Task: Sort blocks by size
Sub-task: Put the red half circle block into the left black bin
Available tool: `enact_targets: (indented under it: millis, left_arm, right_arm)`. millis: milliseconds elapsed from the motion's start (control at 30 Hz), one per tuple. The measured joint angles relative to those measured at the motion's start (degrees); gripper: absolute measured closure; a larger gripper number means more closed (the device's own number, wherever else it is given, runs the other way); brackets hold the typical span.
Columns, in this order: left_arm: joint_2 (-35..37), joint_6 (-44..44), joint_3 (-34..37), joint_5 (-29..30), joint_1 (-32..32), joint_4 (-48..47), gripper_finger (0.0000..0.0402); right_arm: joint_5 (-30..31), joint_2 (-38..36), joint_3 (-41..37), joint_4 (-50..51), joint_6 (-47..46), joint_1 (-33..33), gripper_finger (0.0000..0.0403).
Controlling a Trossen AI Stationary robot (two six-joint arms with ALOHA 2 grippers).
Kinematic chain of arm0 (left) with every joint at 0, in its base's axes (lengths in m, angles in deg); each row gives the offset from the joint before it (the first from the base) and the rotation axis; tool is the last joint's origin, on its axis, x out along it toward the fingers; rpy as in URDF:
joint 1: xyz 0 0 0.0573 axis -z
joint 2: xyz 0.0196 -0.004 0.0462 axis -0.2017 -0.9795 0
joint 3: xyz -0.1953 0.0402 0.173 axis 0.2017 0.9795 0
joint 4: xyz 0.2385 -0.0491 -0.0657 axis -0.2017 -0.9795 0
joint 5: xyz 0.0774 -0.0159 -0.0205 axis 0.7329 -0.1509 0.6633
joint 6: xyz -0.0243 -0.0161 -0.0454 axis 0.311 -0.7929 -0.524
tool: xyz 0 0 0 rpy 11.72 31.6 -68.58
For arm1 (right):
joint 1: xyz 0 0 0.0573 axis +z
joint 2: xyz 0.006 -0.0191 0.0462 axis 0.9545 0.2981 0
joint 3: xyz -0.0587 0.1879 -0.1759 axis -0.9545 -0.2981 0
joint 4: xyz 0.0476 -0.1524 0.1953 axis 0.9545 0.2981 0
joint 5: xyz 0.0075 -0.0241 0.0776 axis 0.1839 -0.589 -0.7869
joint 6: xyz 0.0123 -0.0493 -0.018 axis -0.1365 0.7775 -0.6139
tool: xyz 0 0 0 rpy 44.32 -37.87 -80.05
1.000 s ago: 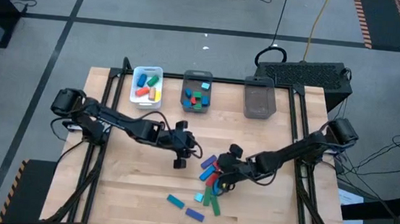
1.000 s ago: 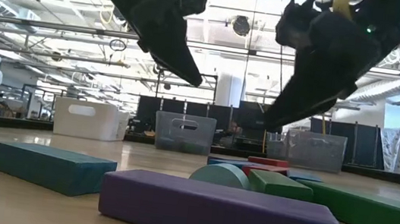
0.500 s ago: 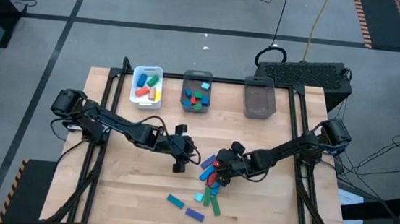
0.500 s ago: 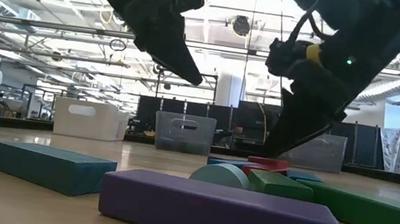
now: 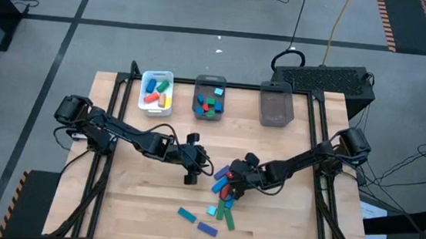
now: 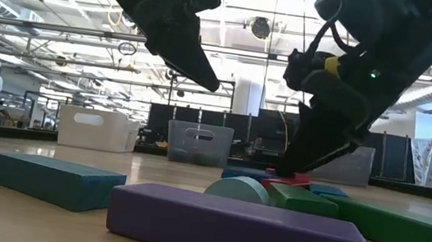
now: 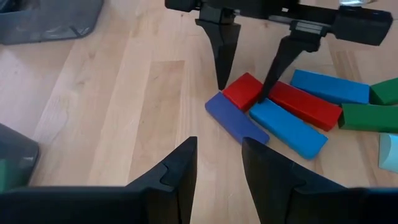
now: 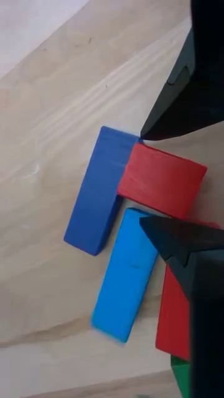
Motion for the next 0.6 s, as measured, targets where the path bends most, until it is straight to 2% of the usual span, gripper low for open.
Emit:
enact_targets:
  millis: [200, 600]
  left_arm:
    - [0.0, 0.4, 0.0, 0.3, 0.0, 0.0, 0.0272]
    - [0.0, 0.5, 0.0, 1.4, 0.0, -0.1, 0.0272]
  right_arm:
    - [0.8, 0.1, -2.5, 0.5, -2.1, 0.0, 0.0237]
    - [2.3, -0.2, -2.8, -0.8, -0.3, 0.1, 0.0275]
